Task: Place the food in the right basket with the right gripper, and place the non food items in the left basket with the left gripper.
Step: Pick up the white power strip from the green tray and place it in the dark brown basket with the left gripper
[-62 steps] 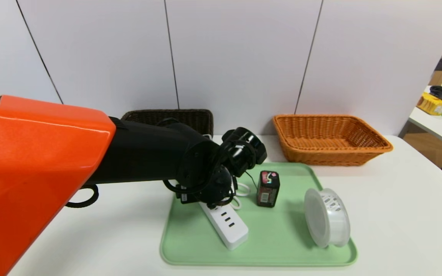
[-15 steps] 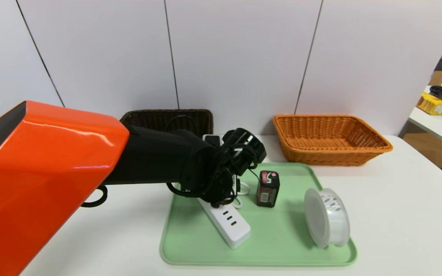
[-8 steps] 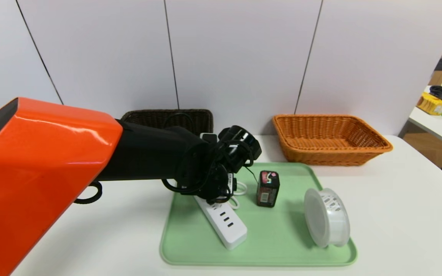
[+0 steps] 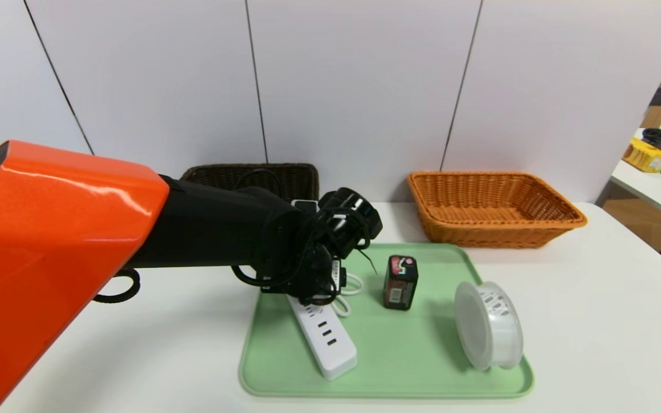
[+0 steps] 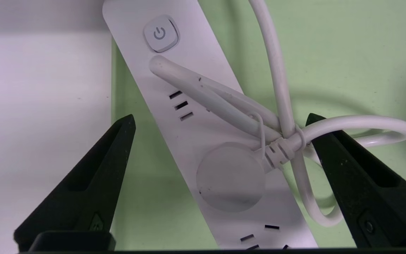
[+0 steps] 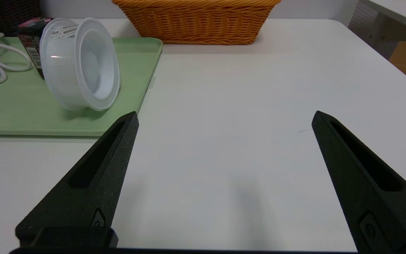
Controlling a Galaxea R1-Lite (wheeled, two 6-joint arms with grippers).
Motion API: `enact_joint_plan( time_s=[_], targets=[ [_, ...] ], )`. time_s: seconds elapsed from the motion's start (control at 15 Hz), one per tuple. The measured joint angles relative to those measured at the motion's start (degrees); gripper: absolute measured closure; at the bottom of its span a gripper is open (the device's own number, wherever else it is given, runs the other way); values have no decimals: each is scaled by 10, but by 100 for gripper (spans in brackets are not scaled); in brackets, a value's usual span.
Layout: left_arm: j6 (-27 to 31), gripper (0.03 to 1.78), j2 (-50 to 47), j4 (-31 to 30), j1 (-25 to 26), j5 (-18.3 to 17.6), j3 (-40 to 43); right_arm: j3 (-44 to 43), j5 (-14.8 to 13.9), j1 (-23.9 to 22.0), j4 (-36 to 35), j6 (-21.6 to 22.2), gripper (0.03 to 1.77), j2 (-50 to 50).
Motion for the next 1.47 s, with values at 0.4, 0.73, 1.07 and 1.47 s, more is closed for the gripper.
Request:
enact_joint_plan(
  time_s=[0.4, 0.73, 1.07, 1.47],
  targets=[
    [-8, 11, 5, -3, 7, 0, 1, 0, 0, 0, 0, 0, 10, 0],
    [-55, 11, 17, -5, 9, 3, 1, 0, 0, 0, 0, 0, 10, 0],
    [-93, 11, 21, -15, 12, 4, -2, 0, 0, 0, 0, 0, 10, 0],
    [-106, 11, 21, -16, 14, 4, -1, 0, 0, 0, 0, 0, 10, 0]
  ],
)
